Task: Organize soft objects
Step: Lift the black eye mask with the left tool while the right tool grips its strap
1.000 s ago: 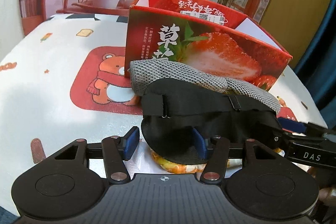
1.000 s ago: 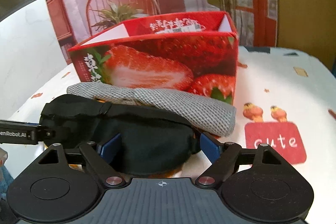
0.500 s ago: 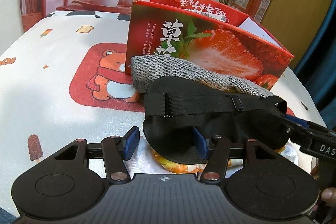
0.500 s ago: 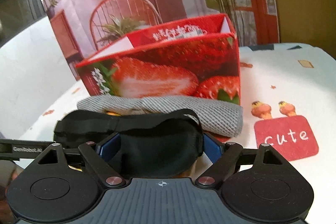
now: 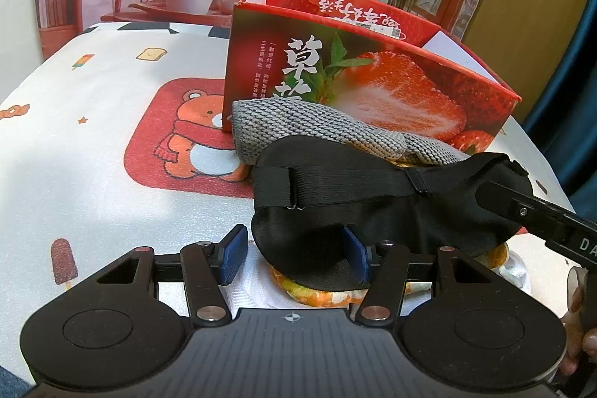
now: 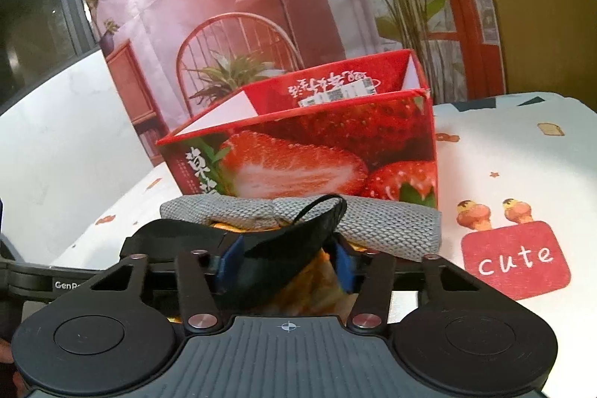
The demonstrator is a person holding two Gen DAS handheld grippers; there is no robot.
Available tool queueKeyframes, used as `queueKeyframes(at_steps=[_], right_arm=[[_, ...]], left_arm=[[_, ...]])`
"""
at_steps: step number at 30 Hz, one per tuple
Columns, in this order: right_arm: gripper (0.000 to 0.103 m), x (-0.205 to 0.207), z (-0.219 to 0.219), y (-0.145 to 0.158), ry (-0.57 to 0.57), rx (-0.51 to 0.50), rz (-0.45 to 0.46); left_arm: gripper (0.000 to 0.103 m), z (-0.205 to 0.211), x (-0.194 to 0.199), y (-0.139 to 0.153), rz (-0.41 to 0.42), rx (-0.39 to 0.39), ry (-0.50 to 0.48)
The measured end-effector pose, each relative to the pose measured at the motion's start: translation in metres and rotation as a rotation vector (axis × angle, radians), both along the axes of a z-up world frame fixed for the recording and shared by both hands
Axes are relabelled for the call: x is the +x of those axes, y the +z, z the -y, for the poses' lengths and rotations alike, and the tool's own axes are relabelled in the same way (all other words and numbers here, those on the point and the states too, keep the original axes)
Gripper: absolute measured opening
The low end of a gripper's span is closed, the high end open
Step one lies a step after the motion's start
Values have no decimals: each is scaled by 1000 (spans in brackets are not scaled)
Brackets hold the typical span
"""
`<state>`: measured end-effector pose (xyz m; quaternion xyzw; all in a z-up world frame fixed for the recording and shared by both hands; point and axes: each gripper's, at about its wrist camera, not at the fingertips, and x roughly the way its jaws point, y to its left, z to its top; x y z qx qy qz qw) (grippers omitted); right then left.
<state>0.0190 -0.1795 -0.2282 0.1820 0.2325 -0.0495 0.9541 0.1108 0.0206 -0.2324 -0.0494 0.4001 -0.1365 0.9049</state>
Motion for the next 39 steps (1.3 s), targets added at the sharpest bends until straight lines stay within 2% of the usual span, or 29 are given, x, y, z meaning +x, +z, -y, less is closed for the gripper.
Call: queueKeyframes(at_steps=[3, 11, 13, 15, 16, 21, 27, 35, 39], right_arm=[[40, 0, -1, 0, -17, -19, -4], [38, 4, 8, -1, -52, -1, 10], [31, 6, 9, -2, -58, -11, 10], [18, 6, 9, -4, -65, -22, -1], [16, 6, 9, -5, -68, -25, -9], [15, 4, 7, -7, -59, -42, -14], [15, 4, 2, -6, -30, -58, -14], [14, 6, -2, -7, -5, -56, -23], [14, 5, -1, -7, -9, -55, -24]], left_arm=[[60, -1, 0, 0, -1, -6, 0], [60, -2, 0, -2, 0, -12, -1], [60, -2, 1, -2, -1, -13, 0], [60, -2, 0, -2, -1, -16, 1], [60, -2, 0, -1, 2, -16, 2], [58, 2, -7, 14, 61, 17, -5], [58, -4, -12, 30, 129, -18, 14], [57, -7, -6, 24, 107, -34, 41], [32, -11, -7, 23, 111, -24, 69]])
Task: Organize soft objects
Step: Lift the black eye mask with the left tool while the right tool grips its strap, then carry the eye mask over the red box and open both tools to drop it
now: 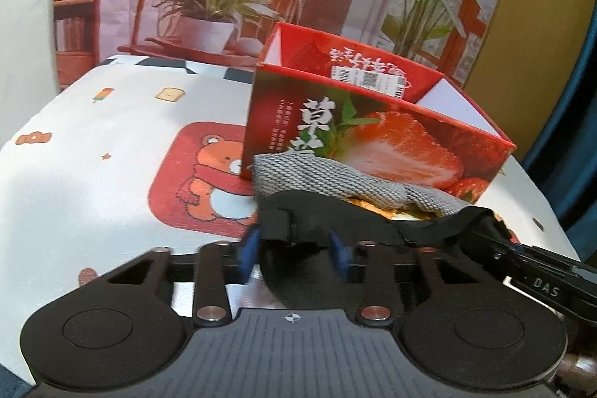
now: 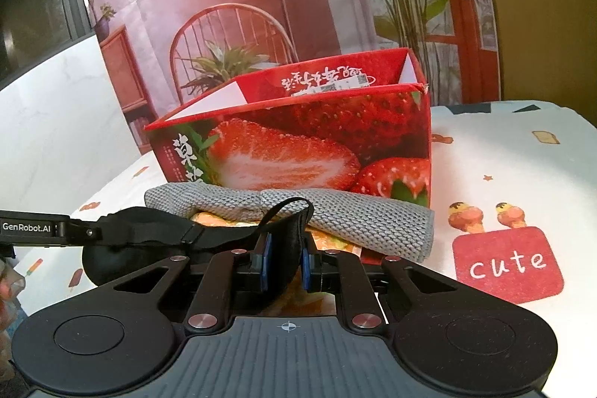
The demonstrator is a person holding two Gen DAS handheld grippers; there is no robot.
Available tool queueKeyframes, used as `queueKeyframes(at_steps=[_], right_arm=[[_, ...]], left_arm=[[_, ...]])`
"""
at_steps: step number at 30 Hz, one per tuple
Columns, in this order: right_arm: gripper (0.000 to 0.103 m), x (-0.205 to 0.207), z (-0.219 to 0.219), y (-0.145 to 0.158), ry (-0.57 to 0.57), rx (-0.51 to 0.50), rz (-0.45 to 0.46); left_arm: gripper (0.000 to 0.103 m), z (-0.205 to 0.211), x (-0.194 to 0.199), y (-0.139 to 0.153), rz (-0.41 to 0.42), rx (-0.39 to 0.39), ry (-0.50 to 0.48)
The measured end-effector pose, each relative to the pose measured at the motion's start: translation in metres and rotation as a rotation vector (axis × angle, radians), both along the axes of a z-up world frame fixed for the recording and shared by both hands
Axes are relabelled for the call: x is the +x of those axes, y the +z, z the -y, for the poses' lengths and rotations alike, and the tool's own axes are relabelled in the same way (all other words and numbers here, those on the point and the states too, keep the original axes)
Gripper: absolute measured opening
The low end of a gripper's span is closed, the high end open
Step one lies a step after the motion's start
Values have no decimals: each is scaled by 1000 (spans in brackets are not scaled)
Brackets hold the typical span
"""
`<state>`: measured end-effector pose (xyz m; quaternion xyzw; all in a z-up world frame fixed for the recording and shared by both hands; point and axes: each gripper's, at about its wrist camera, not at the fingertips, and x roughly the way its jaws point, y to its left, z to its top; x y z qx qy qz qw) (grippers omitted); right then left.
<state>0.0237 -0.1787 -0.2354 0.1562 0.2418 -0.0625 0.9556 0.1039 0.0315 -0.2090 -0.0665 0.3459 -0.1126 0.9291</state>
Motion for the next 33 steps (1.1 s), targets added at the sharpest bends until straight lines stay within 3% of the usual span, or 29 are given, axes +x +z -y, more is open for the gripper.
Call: queueKeyframes(at_steps=[3, 12, 16, 19, 23, 33], right_arm=[[14, -1, 1, 0, -5, 5, 0], [14, -1, 3, -2, -12, 8, -4], [14, -2, 3, 0, -13, 6, 0], [13, -4, 4, 7, -7, 9, 22], [13, -4, 4, 25, 7, -9, 67], [12, 19, 19, 86, 24, -65, 195]], left_arm=[[26, -3, -1, -1, -2, -16, 10], [26, -1, -3, -2, 6, -13, -2], [13, -3, -6, 3, 41, -9, -2], [11, -4, -9, 12, 80, -35, -14], [11, 2, -12, 31, 155, 6, -22], [11, 14, 14, 92, 320, 25, -20]])
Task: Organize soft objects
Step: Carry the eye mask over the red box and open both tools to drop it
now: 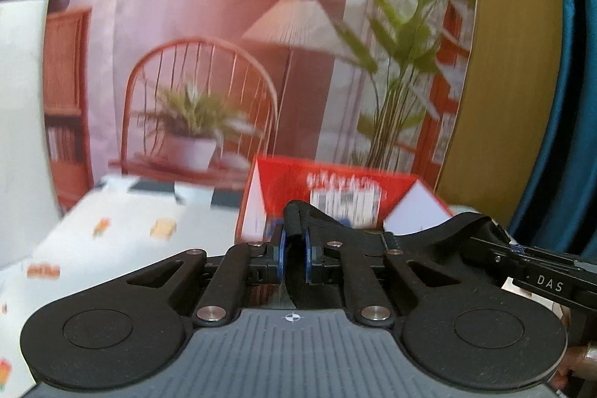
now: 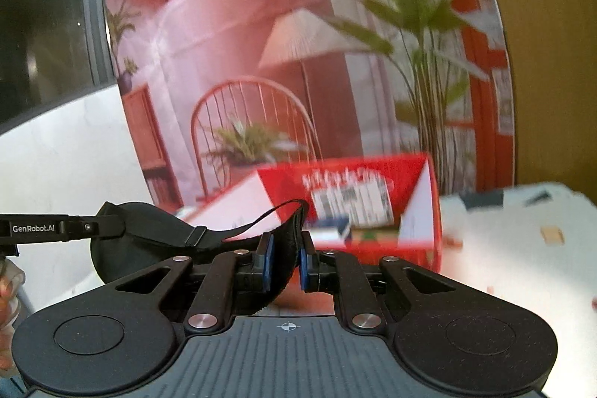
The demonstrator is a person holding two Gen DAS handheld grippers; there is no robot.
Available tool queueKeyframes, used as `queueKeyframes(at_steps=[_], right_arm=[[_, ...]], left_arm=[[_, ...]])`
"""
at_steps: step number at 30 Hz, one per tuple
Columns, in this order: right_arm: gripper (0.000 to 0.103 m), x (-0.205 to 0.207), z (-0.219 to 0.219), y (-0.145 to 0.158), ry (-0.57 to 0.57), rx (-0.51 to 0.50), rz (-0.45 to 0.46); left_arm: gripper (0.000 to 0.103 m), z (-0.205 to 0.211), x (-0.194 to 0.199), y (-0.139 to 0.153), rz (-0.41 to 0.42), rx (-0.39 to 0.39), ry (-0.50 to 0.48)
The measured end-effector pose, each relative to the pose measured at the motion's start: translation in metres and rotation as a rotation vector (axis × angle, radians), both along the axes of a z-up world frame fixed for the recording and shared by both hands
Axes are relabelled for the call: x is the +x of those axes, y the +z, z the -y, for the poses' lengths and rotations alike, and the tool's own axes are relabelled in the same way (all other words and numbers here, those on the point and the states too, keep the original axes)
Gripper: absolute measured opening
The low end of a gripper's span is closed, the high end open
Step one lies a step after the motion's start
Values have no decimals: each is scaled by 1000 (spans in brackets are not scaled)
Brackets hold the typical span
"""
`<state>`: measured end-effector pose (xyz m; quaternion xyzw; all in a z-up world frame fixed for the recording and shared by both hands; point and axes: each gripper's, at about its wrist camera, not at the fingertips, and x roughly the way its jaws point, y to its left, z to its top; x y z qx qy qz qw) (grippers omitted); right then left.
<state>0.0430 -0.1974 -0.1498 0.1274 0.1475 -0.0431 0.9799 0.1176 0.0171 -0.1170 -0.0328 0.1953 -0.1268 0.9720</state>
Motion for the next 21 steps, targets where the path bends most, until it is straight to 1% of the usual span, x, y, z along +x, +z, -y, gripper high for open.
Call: queueKeyframes(at_steps=[4, 6, 8, 10, 13, 17, 21], right_arm=[[12, 27, 10, 21, -3, -54, 20], [12, 42, 15, 28, -9, -84, 23], [11, 58, 20, 33, -14, -89, 24], [11, 74, 26, 36, -24, -90, 23], [11, 93, 33, 34, -34, -82, 6], [10, 117, 36, 20, -37, -104, -58], [10, 137, 46, 3, -44, -92, -138]], left_arm=[[11, 12, 20, 17, 47, -5, -10], [11, 19, 34, 22, 58, 1, -15], [11, 27, 48, 23, 56, 16, -19], [11, 35, 63, 23, 40, 36, -16], [11, 41, 83, 20, 17, 41, -20], [11, 45, 108, 5, -49, 56, -23], [11, 50, 129, -13, -126, 91, -29]])
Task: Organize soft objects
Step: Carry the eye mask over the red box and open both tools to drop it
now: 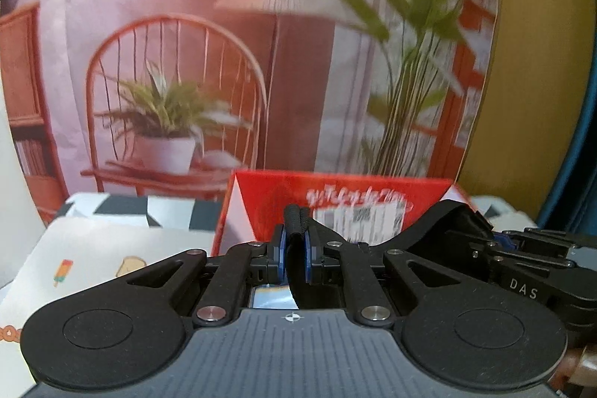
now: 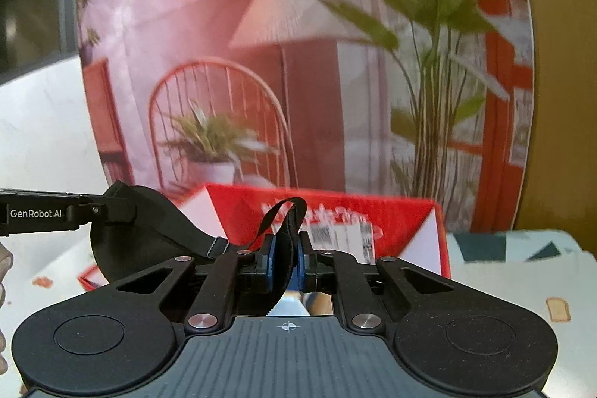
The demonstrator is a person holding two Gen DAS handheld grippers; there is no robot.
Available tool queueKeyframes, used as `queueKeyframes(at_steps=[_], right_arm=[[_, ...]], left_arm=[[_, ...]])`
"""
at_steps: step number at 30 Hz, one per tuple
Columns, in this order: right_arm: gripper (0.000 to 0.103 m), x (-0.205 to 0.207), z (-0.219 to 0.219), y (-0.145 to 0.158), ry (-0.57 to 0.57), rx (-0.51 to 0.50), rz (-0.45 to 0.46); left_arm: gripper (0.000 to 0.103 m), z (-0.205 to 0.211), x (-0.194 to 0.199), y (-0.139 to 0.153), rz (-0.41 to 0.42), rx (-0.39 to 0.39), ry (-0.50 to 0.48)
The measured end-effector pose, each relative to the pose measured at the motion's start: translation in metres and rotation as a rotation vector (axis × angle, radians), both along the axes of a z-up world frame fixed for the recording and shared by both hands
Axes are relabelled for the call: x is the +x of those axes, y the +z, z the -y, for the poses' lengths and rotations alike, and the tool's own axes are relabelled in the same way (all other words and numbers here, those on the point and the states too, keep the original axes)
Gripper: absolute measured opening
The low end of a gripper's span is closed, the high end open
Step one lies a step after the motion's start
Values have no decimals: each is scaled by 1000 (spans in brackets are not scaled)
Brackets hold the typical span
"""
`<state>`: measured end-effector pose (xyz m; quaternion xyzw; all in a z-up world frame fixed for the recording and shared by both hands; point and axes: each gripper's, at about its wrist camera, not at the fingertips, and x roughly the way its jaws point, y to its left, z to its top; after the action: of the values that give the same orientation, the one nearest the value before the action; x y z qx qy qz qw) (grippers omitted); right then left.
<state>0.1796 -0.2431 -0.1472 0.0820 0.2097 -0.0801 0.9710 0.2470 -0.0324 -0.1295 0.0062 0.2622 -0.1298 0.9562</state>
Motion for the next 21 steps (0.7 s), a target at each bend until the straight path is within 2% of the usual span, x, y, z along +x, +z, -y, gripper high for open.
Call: queueKeyframes(at_steps=[6, 13, 19, 21], right_arm=[[10, 17, 13, -24, -10, 45, -130], [10, 28, 16, -41, -9, 81, -257], [12, 31, 18, -46, -23, 83, -299], [19, 30, 18, -45, -27, 63, -301]], left_arm=[[11, 11, 19, -20, -91, 62, -33], [11, 24, 30, -37, -156, 115, -56], [12, 22, 30, -36, -166, 120, -58], [13, 21, 28, -32, -155, 125, -62]])
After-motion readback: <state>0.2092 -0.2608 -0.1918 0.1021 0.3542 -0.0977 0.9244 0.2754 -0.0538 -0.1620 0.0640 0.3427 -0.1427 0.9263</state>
